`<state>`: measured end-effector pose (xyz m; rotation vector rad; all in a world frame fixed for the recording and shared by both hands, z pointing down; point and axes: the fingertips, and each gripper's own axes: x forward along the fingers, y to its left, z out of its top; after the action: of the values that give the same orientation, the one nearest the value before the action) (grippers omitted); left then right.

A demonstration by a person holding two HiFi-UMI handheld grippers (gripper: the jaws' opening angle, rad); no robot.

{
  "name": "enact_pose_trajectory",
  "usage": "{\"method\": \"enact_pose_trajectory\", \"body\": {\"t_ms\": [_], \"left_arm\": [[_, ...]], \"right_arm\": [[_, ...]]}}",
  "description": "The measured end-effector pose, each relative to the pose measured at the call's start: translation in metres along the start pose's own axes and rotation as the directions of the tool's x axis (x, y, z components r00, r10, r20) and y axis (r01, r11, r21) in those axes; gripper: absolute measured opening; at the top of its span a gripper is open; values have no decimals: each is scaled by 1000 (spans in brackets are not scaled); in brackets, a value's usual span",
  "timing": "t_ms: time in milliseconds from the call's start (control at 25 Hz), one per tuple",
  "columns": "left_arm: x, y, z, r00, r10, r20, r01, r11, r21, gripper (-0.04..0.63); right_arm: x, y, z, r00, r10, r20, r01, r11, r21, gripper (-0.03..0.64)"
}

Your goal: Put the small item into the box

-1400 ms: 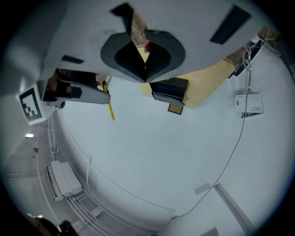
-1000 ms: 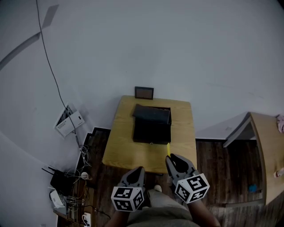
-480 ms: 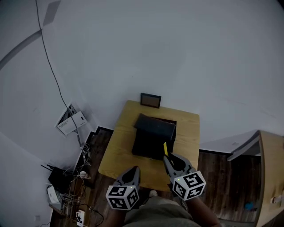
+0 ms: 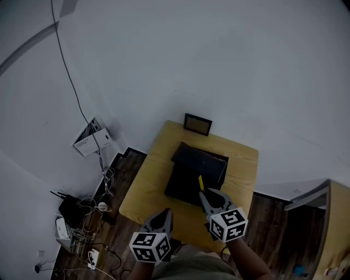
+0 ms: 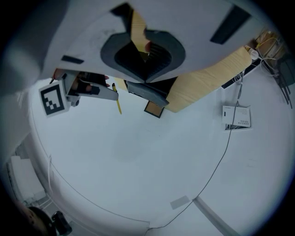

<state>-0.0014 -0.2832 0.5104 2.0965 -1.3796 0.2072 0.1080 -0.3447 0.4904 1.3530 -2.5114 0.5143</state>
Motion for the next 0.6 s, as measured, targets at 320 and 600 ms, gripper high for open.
{"method": "enact_pose_trajectory", "body": {"t_ms": [320, 600], "left_arm": [[14, 18, -10, 998, 52, -31, -54, 997, -47, 3], [20, 24, -16, 997, 69, -47, -72, 995, -69, 3]], "right_arm": [[52, -27, -39, 991, 12, -134, -17, 999, -37, 52], [89, -38, -75, 963, 26, -267, -50, 995, -85, 52]]}}
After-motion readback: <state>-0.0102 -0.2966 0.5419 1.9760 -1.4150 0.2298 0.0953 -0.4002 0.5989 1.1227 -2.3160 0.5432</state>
